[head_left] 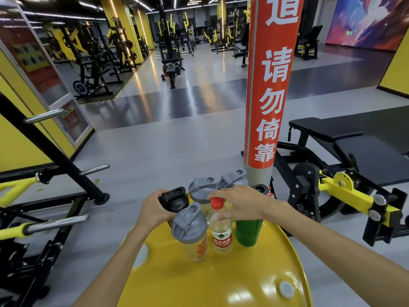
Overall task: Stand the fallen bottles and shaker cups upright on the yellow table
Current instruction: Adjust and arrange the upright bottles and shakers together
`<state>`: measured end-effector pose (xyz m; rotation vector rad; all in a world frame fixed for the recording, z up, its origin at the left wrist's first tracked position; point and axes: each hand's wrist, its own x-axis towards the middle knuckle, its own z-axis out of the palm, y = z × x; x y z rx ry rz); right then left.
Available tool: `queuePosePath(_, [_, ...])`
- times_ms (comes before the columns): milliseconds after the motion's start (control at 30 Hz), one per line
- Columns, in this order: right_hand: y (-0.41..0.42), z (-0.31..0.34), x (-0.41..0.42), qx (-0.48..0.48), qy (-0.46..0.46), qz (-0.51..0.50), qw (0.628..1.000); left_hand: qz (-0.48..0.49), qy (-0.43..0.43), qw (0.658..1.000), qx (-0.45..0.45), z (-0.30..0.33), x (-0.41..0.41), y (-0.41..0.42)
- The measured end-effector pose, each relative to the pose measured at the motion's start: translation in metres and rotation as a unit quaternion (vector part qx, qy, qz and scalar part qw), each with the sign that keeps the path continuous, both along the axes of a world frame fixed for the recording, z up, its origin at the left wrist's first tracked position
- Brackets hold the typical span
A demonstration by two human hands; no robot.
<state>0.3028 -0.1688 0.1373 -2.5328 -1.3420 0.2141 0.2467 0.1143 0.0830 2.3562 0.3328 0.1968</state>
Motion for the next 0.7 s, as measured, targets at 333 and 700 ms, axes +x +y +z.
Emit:
queuePosePath(333, [0.003, 0.002, -0.001, -0.023, 0.005, -0.005, 1.000, -0.032, 0.014, 0.999, 0.012, -0.015, -0.013, 0.001])
queuePosePath(700, [0.000, 0.016, -0.004, -0.058, 0.025, -0.002, 0.998, 0.093, -0.104, 0.989, -0.046, -0.005, -0.045, 0.002])
